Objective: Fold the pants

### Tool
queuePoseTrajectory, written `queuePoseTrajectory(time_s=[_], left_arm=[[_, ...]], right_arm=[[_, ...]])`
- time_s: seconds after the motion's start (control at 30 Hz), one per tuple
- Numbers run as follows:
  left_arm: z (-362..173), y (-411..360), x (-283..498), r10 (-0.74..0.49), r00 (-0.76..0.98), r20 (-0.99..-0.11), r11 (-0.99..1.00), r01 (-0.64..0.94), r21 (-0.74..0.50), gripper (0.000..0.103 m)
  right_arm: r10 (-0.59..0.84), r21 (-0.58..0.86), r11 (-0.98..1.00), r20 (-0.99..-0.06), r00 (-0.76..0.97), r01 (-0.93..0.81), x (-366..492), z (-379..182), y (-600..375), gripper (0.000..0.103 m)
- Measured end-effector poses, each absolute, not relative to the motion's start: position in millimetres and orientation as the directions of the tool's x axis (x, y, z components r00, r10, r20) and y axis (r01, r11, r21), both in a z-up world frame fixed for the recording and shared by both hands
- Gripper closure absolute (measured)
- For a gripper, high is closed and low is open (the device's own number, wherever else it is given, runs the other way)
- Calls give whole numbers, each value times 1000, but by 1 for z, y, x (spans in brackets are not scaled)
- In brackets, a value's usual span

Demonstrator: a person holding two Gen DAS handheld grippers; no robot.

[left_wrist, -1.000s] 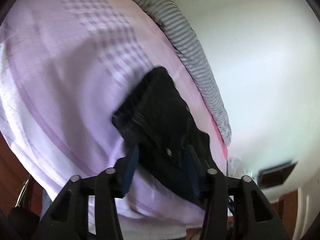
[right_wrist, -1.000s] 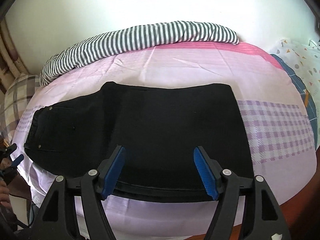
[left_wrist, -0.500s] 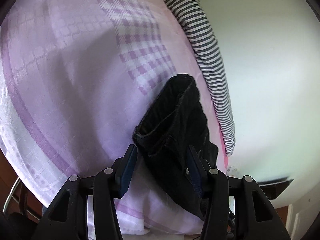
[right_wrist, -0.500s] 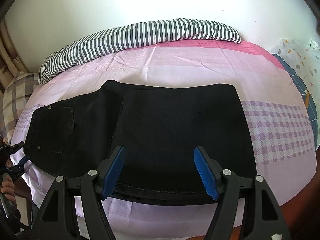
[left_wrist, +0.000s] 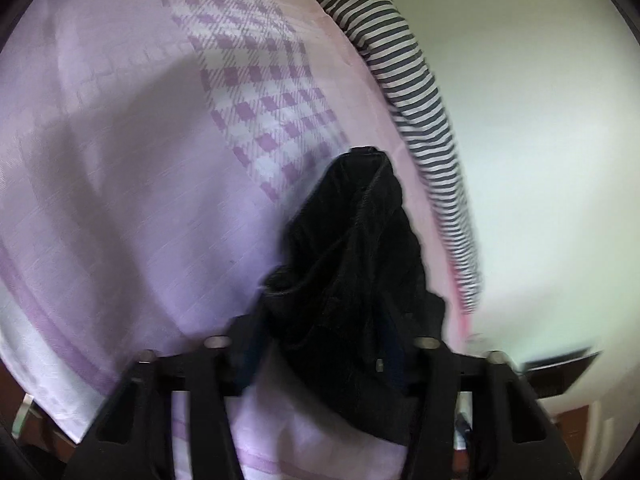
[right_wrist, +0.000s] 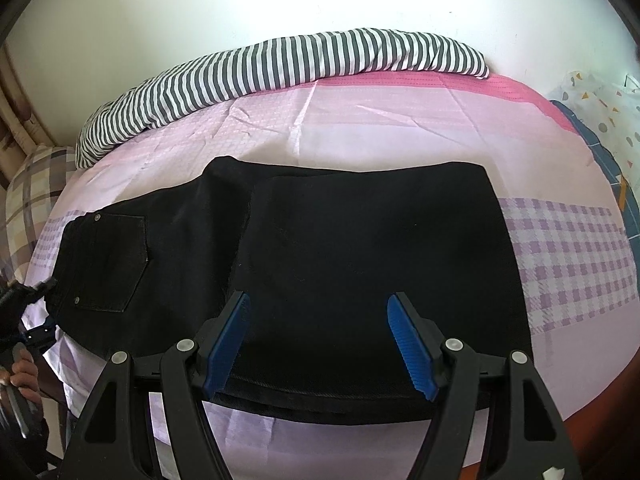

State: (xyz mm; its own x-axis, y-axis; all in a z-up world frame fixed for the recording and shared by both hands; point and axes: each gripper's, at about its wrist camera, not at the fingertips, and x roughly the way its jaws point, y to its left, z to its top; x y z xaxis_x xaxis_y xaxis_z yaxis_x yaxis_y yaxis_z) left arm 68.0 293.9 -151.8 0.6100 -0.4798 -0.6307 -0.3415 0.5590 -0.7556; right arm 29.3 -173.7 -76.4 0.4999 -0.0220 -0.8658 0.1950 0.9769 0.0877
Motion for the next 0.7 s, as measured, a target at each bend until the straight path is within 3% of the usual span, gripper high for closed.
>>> queuePoseTrajectory(time_s=[0.13, 0.3, 0.53, 0.7], left_arm=[[-137, 285, 67, -439, 614, -656, 625, -316, -714, 79], [-75, 244, 76, -372, 621, -690, 775, -201, -599, 83], [19, 134, 113, -453, 626, -635, 839, 59, -540, 85], [50, 17, 126, -511, 567, -646, 854, 255, -453, 85]], right_arm=[[-21, 94, 976, -857, 516, 196, 26, -73, -176, 34], [-22, 118, 968, -840, 542, 223, 17, -67, -189, 34], [-10, 214, 927, -808, 589, 309, -8, -59, -235, 34], [-25, 278, 880, -784, 620, 386, -36, -57, -283, 34]])
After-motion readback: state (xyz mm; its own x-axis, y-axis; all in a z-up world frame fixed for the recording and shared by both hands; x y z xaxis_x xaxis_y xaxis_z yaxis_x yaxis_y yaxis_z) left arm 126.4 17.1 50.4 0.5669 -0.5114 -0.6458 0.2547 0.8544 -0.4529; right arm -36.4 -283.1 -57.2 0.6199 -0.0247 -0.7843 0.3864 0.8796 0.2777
